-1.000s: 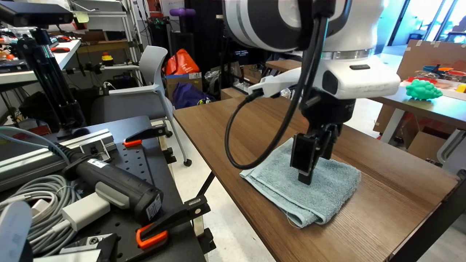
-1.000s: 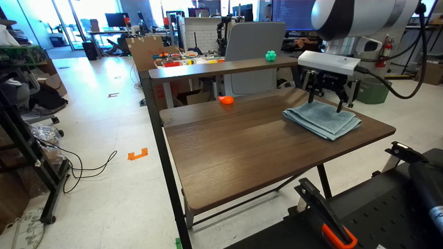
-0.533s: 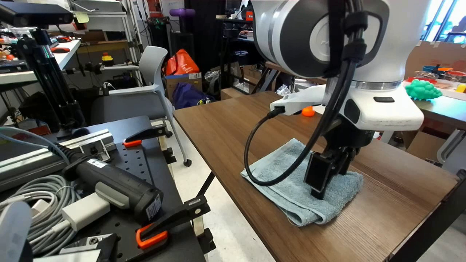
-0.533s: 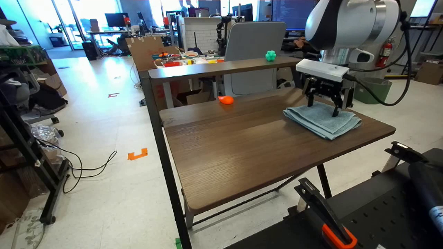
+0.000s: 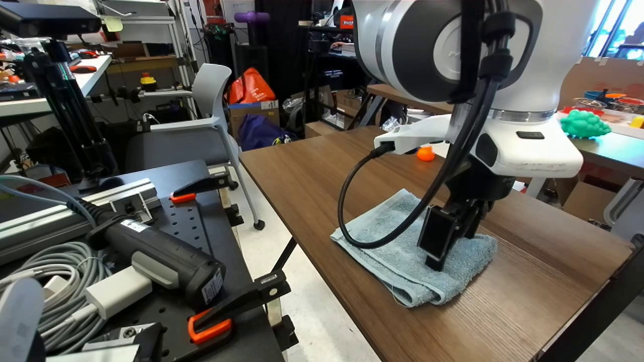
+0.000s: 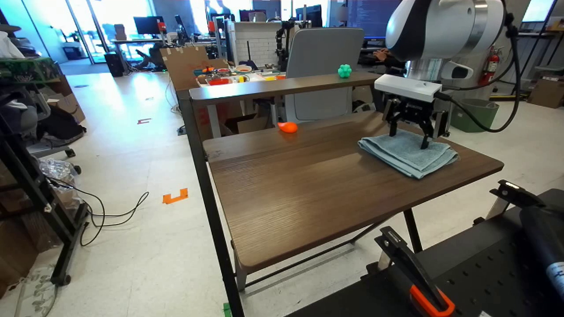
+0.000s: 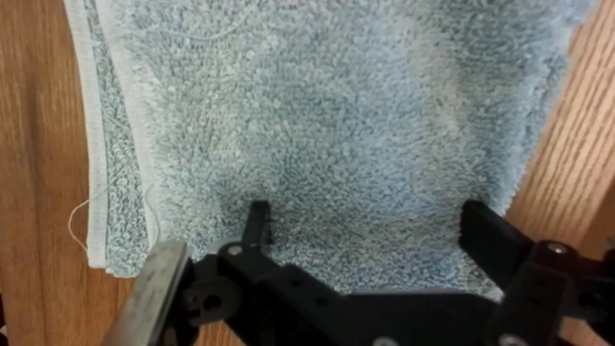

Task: Wipe the table

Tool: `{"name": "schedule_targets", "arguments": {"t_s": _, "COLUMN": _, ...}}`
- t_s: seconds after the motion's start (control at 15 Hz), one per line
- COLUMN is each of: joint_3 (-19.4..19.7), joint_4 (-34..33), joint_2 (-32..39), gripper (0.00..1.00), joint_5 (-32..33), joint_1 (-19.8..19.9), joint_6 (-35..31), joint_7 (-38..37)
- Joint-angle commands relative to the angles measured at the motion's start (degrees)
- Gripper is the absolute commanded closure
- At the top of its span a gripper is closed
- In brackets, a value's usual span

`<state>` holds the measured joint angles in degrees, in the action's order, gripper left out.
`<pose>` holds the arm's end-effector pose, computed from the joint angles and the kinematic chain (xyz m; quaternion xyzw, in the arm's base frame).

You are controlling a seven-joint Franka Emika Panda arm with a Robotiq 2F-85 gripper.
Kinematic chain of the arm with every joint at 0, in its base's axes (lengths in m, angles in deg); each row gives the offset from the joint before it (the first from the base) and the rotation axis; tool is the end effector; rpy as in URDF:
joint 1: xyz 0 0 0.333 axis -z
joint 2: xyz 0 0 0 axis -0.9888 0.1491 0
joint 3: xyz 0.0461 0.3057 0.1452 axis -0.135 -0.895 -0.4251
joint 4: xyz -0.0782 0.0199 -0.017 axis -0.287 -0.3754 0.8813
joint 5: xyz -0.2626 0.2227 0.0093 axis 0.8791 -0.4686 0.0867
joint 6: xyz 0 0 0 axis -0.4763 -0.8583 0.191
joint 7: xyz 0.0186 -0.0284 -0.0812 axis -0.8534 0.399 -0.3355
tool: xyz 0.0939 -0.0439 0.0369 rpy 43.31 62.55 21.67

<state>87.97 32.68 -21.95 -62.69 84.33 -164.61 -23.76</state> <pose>0.6020 -0.1440 0.1743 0.7873 -0.6164 0.0106 0.0118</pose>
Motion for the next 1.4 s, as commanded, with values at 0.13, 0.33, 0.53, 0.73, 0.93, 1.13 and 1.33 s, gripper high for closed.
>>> {"name": "schedule_targets", "arguments": {"t_s": 0.13, "joint_3": 1.09, "joint_4": 1.01, "joint_2": 0.96, "gripper": 0.00, "joint_5": 1.14, "joint_1": -2.27, "joint_6": 0.47, "joint_7": 0.39}}
{"name": "schedule_targets", "arguments": {"t_s": 0.33, "joint_3": 2.32, "joint_4": -1.91, "joint_2": 5.44, "gripper": 0.00, "joint_5": 1.28, "joint_1": -4.33, "joint_6": -1.51, "joint_7": -3.75}}
{"name": "schedule_targets", "arguments": {"t_s": 0.53, "joint_3": 3.15, "joint_4": -6.62, "joint_2": 10.37, "gripper": 0.00, "joint_5": 0.62, "joint_1": -4.86, "joint_6": -1.05, "joint_7": -8.48}}
{"name": "schedule_targets", "arguments": {"t_s": 0.73, "joint_3": 3.29, "joint_4": -13.09, "joint_2": 13.51, "gripper": 0.00, "joint_5": -1.15, "joint_1": -2.76, "joint_6": -0.37, "joint_7": -13.91}}
{"name": "schedule_targets", "arguments": {"t_s": 0.93, "joint_3": 4.01, "joint_4": -21.71, "joint_2": 17.26, "gripper": 0.00, "joint_5": -2.57, "joint_1": 0.35, "joint_6": 2.18, "joint_7": -20.53}}
{"name": "schedule_targets", "arguments": {"t_s": 1.13, "joint_3": 4.58, "joint_4": -29.78, "joint_2": 21.29, "gripper": 0.00, "joint_5": -3.01, "joint_1": 3.35, "joint_6": 5.45, "joint_7": -27.56}}
{"name": "schedule_targets", "arguments": {"t_s": 1.33, "joint_3": 3.33, "joint_4": -33.70, "joint_2": 23.07, "gripper": 0.00, "joint_5": -1.29, "joint_1": 4.52, "joint_6": 8.61, "joint_7": -30.15}}
